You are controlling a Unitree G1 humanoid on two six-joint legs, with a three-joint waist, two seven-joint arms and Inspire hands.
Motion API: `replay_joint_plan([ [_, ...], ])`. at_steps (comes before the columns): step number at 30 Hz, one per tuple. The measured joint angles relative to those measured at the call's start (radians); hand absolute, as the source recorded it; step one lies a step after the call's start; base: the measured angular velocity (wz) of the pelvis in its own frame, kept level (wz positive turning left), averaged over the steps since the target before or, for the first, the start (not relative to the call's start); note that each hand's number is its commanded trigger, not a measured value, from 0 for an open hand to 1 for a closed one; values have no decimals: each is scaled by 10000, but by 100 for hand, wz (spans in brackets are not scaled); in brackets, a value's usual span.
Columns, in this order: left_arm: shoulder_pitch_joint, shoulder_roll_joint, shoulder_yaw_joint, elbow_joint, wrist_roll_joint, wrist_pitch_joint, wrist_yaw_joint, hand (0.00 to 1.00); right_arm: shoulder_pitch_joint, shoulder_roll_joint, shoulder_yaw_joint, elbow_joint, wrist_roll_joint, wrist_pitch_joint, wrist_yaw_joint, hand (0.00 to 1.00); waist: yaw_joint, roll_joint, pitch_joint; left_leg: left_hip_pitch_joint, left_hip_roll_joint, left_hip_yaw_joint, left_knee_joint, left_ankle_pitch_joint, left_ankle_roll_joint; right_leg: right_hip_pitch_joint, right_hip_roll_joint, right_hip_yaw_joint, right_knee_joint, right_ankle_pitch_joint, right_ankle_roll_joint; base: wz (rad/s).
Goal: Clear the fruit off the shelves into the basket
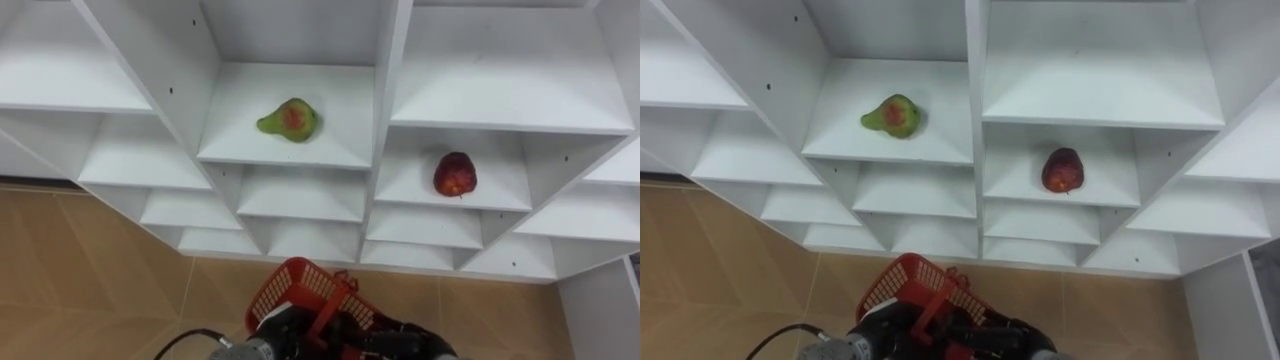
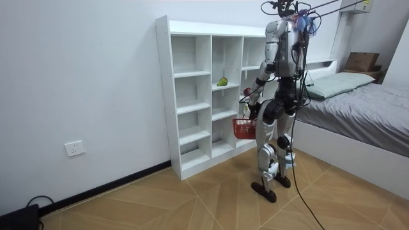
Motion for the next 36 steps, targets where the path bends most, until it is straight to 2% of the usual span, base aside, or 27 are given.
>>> replay_joint_plan([
  [5, 0, 4, 6, 273, -11, -17, 88, 100, 28, -17, 24, -2, -433, -5, 138, 0, 6, -10, 0, 65, -3, -18, -14, 1, -1, 80, 4, -4, -12, 1, 0, 0],
  [8, 69, 125, 29, 538, -10, -22, 129, 100, 132, -36, 14, -92, -899, -12, 182, 0, 6, -56, -2, 158, 1, -24, -71, 1, -2, 162, 13, -17, -34, -1, 3, 0],
  [11, 186, 319, 97, 510, 11, -29, 142, 100, 221, -62, 0, -320, -1338, -18, 203, 0, 8, -164, -54, 180, -3, -22, -90, 1, -2, 175, 10, -27, -38, -4, 7, 0],
  [13, 254, 436, 352, 509, 13, -31, 145, 100, 295, -109, -3, -770, -1639, -35, 213, 0, 15, -306, -142, 212, -6, -25, -58, 2, -2, 227, 2, -29, -41, -4, 7, 0],
  [14, 272, 449, 456, 510, 11, -31, 146, 100, 347, -145, -4, -930, -1691, -48, 229, 0, 14, -348, -152, 254, -9, -36, -58, 1, -2, 272, 0, -34, -51, -5, 8, 6],
  [18, 734, 642, 1087, 17, -211, -97, 294, 100, 1040, -608, -6, -2347, -2309, -164, 413, 0, 53, -556, -273, 626, -26, -162, -90, -6, 4, 796, -1, -66, -228, -22, 37, 10],
  [20, 999, 780, 1266, -301, -208, -126, 379, 100, 1408, -829, -12, -3151, -2716, -182, 476, 0, 62, -580, -287, 753, -29, -188, -198, -7, 2, 932, 7, -65, -218, -24, 41, 4],
  [22, 1424, 937, 1598, -961, -223, -132, 378, 100, 2024, -1286, -16, -5197, -3325, -78, 553, 0, 64, -577, -276, 925, -36, -259, -232, -8, 0, 1107, 16, -52, -223, -32, 46, 0],
  [24, 1650, 972, 1818, -1204, -225, -135, 379, 100, 2181, -1408, -26, -6172, -3777, -124, 732, 0, 71, -609, -249, 1126, -38, -254, -245, -9, -3, 1299, 19, -42, -221, -91, 46, 2],
  [27, 1670, 930, 2144, -1234, -276, -137, 380, 100, 2231, -1430, -28, -7397, -4715, -130, 871, 0, 178, -763, -213, 1269, -32, -227, -231, 1, -22, 1453, 23, -52, -203, -141, 44, 5],
  [29, 1669, 916, 2284, -1237, -288, -139, 392, 100, 2306, -1440, -24, -7932, -4939, -122, 947, 0, 329, -862, -215, 1309, -31, -213, -232, 4, -27, 1479, 32, -45, -206, -139, 41, 0],
  [34, 1780, 926, 2678, -1239, -286, -149, 439, 100, 2363, -1676, -34, -9982, -5638, -124, 1062, 0, 582, -1137, -154, 1614, -40, -252, -286, 3, -23, 1775, 0, -117, -236, -155, 59, 0],
  [36, 1793, 925, 2792, -1239, -282, -164, 534, 100, 2324, -1643, -78, -10486, -6009, -133, 1061, 0, 627, -1229, -129, 1744, -40, -292, -367, 3, -24, 1906, 8, -123, -272, -167, 70, 6],
])
